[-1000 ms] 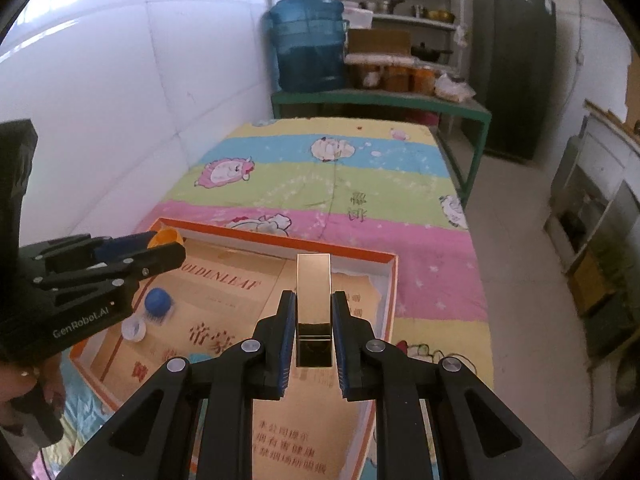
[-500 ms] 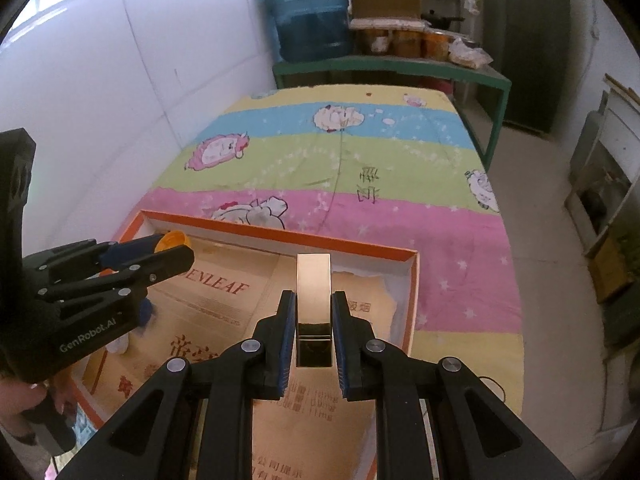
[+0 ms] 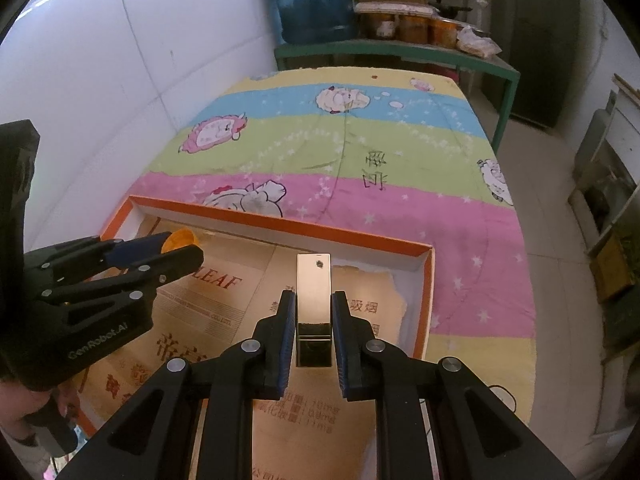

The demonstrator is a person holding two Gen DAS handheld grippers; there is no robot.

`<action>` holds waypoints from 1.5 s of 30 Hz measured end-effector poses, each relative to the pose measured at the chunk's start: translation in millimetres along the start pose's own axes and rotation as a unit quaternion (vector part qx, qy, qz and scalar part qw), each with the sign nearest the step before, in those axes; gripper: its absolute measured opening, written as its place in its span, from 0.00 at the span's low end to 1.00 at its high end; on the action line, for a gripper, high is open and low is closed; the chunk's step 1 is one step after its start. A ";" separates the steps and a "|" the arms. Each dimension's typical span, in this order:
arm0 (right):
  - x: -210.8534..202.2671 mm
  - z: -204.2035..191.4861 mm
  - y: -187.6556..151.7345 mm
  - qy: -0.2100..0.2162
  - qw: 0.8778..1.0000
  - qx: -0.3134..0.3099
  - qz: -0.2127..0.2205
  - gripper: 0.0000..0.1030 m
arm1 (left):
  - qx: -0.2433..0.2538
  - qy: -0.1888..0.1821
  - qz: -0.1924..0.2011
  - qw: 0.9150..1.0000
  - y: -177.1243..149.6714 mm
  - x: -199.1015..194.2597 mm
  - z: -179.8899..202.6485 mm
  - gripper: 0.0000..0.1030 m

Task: Organize rigid objects
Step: 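Carry the orange cap with the left tool while the right tool carries the gold block into the tray, then open the right tool on the gold block while the left tool releases the orange cap, then withdraw both tools from the tray back over the remaining objects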

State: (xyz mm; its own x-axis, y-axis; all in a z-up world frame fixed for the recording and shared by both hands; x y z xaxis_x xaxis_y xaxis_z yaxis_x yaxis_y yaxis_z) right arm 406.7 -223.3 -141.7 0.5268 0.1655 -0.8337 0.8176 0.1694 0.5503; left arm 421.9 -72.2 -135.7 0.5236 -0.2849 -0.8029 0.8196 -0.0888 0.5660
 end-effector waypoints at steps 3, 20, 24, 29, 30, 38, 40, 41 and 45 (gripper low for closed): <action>5.2 -0.9 -1.7 -0.003 1.000 -0.003 -0.007 0.18 | -0.002 -0.001 -0.006 1.000 -1.4 4.3 -1.6 0.30; 21.3 0.0 -6.3 -0.001 1.000 -0.001 -0.026 0.18 | -0.007 -0.010 -0.032 0.999 -4.8 18.7 -3.9 0.30; 23.1 0.6 -6.8 0.001 0.999 0.003 -0.032 0.23 | -0.010 -0.017 -0.030 0.999 -4.9 18.3 -4.4 0.34; 12.5 1.6 -7.0 -0.013 1.000 -0.001 -0.013 0.35 | -0.007 -0.016 -0.026 1.000 -6.2 15.1 -2.8 0.45; 11.0 1.6 -7.9 -0.013 1.000 0.000 -0.013 0.35 | -0.007 -0.017 -0.023 1.000 -6.3 12.9 -2.2 0.45; 0.8 1.9 -14.4 -0.021 1.000 0.009 -0.007 0.35 | 0.008 -0.002 0.021 1.000 -0.8 -15.0 4.4 0.45; -2.3 0.7 -16.3 -0.021 1.000 0.010 -0.005 0.35 | 0.010 0.002 0.030 0.999 0.4 -23.9 5.5 0.45; -4.3 -0.2 -17.0 -0.022 1.000 0.010 -0.004 0.35 | 0.010 0.002 0.035 0.999 0.5 -28.7 6.2 0.45; -13.1 -3.6 -19.4 -0.024 1.000 0.010 0.002 0.35 | 0.014 0.005 0.049 0.999 0.4 -44.7 8.9 0.45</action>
State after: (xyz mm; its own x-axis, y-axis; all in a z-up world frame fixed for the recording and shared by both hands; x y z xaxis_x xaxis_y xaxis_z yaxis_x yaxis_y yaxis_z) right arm 383.1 -225.2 -141.3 0.5397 0.1183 -0.8335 0.8203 0.1485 0.5523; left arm 396.7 -68.0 -98.0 0.6028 -0.2835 -0.7458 0.7580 -0.0886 0.6463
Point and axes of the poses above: each gripper's, at about its wrist camera, not at the fingertips, and x roughly the way its jaws point, z to its right, y to its top, the point moved 4 cm from there along x, roughly the way its jaws point, and after that the axes turned 5 degrees about -y, right-handed, at the moved point
